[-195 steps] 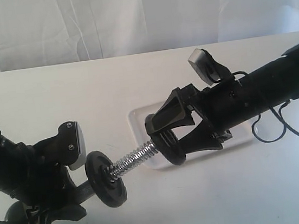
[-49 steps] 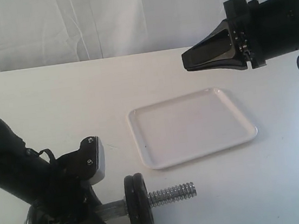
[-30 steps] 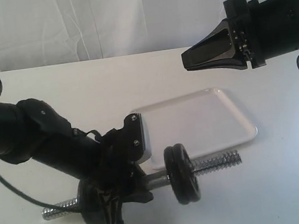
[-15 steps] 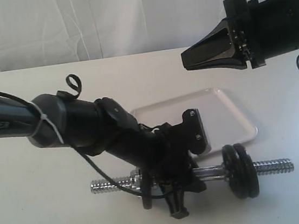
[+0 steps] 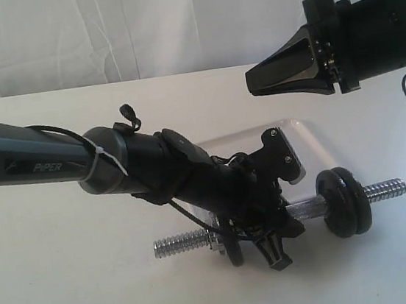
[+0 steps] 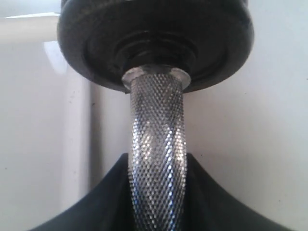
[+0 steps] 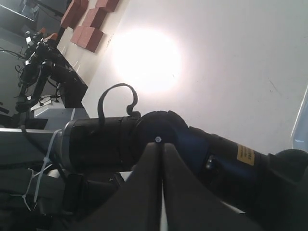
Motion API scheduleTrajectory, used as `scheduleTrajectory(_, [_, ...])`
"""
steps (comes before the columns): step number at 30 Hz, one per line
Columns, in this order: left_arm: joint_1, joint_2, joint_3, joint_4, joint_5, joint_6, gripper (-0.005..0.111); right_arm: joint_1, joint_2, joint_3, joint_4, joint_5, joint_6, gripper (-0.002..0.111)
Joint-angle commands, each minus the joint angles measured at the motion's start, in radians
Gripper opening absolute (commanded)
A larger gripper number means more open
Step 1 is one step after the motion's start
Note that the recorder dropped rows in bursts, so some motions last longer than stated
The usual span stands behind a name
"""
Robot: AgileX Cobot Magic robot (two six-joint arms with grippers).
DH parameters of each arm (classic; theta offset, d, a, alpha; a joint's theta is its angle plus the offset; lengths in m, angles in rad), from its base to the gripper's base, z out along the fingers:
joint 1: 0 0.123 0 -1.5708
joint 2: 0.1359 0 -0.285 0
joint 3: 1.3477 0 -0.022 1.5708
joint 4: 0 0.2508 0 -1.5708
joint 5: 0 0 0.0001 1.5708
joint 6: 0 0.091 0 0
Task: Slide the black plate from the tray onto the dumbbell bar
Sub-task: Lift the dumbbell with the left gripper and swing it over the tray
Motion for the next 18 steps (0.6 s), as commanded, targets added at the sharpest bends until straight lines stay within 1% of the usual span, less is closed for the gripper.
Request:
scheduleTrajectory(1, [-0.002,-0.068,-0.051,-0.165,0.043,0.001,0.0,-0.001,-0.007,0.003,0.014,0.005,0.003,0.0])
scheduleTrajectory(18, [-0.002,-0.04,-0.051,-0.156,0.062,0.005,0.0,-0.001,-0.007,0.003,0.014,0.005,0.003,0.0])
